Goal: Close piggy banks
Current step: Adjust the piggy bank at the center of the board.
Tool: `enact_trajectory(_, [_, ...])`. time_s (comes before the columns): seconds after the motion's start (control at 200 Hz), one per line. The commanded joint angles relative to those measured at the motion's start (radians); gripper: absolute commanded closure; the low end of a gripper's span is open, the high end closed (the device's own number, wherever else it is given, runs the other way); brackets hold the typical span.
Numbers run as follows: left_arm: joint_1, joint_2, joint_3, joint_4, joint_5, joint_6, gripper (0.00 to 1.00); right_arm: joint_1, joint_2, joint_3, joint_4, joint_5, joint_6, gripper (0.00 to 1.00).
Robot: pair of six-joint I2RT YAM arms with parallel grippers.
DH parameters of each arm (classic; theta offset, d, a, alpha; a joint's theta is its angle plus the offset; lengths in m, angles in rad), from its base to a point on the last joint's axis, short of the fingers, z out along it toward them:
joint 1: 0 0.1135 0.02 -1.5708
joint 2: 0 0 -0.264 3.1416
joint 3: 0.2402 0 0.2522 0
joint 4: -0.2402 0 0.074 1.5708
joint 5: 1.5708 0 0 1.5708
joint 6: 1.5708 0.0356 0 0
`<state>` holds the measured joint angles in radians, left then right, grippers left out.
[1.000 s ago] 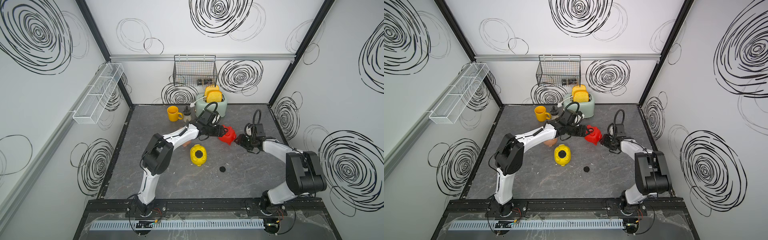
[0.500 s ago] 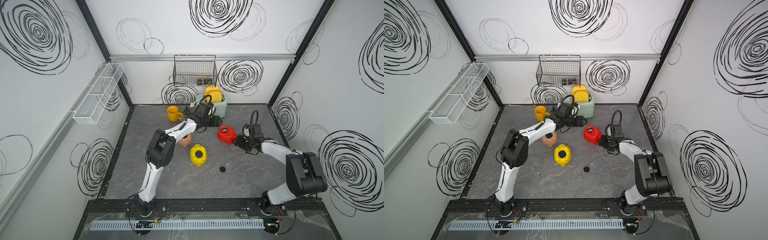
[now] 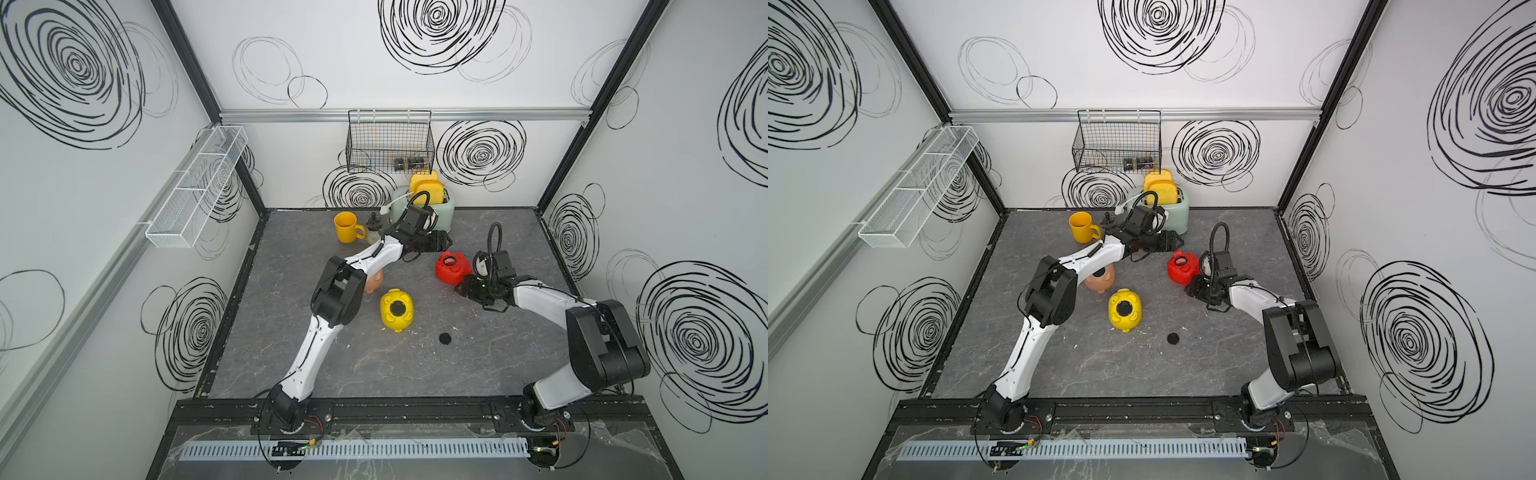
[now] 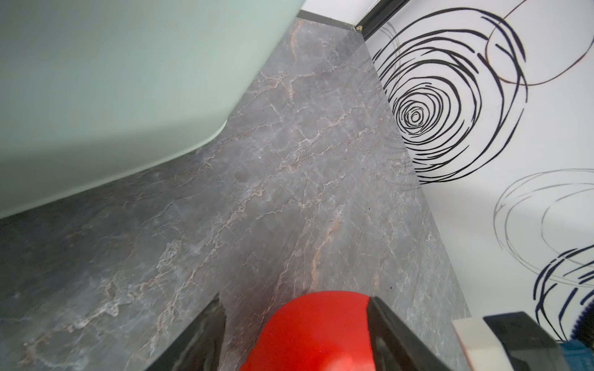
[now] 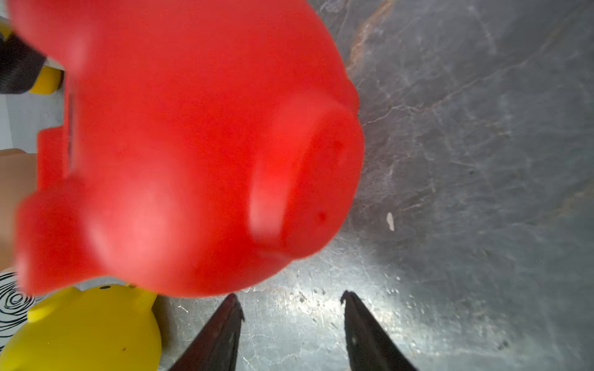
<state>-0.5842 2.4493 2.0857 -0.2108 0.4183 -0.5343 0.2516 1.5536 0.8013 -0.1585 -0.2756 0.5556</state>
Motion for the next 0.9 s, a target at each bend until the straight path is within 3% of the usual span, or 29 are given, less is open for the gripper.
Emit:
enact_trajectory(0.0, [-0.012, 0.028, 0.040, -0.029, 0.027, 0.012, 0.27, -0.016, 0.014, 0.038, -0.025, 0.008, -0.014, 0.46])
enact_trajectory(0.33, [-0.021, 0.050, 0.077, -0.070, 0.065, 0.002, 0.32, -0.052, 0.018, 0.058, -0.028, -0.013, -0.016, 0.46])
enact_trajectory(0.896, [-0.007, -0.036, -0.017, -0.094, 0.104, -0.007, 0.32, -0.128, 0.065, 0.102, -0.011, -0.076, 0.002, 0.47])
